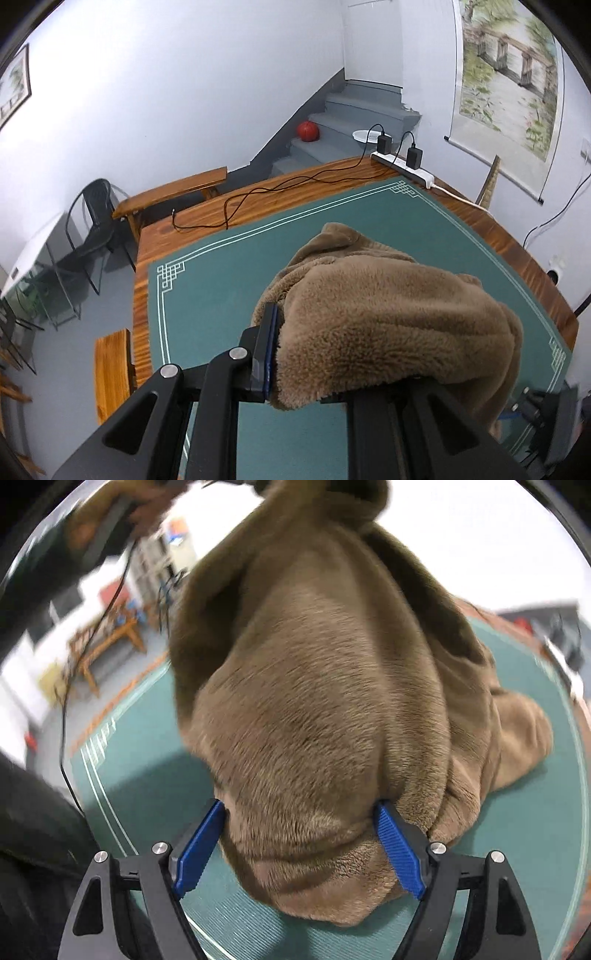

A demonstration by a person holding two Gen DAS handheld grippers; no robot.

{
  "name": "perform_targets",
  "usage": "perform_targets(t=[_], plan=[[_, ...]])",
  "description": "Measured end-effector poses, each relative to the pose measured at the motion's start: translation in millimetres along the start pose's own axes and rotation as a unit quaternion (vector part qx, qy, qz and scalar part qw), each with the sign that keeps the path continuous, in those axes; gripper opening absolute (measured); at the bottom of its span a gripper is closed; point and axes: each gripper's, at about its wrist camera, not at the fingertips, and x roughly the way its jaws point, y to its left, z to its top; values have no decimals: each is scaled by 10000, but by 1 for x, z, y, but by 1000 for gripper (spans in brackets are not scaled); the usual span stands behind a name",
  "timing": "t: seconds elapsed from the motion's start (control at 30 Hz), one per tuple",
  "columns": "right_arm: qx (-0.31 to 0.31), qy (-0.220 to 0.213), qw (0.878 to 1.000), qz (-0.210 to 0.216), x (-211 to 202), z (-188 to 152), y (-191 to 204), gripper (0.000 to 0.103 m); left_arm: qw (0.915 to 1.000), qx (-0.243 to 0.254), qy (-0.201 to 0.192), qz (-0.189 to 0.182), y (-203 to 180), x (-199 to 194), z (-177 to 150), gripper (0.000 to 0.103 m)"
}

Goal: Fold clothes
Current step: 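Grasp the cloth edge with the left gripper while the right gripper regrasps another edge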

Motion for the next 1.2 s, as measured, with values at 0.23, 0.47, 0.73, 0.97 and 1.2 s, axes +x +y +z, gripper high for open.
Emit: perform_targets(t=[0.23, 0.47, 0.73, 0.97, 1.2], plan=[[-4, -12, 9994, -343, 15, -1, 9, 48, 10000, -28, -36, 12, -4, -7, -1, 17], [690, -899, 9897, -877, -50, 17, -43, 36, 9975, -652, -173, 196, 20, -27, -7, 17], [1489, -1752, 9566, -1789, -107, 56, -118, 36, 9941, -990, -412, 145, 8, -60, -26, 19], [1154, -1217, 9805, -1029, -51, 49, -128, 66, 9896, -1361, -15, 469, 11, -43, -48, 19], [119, -1187, 9883, -950, -60, 23, -76, 81, 9891, -1341, -78, 609, 9, -47, -24, 19]])
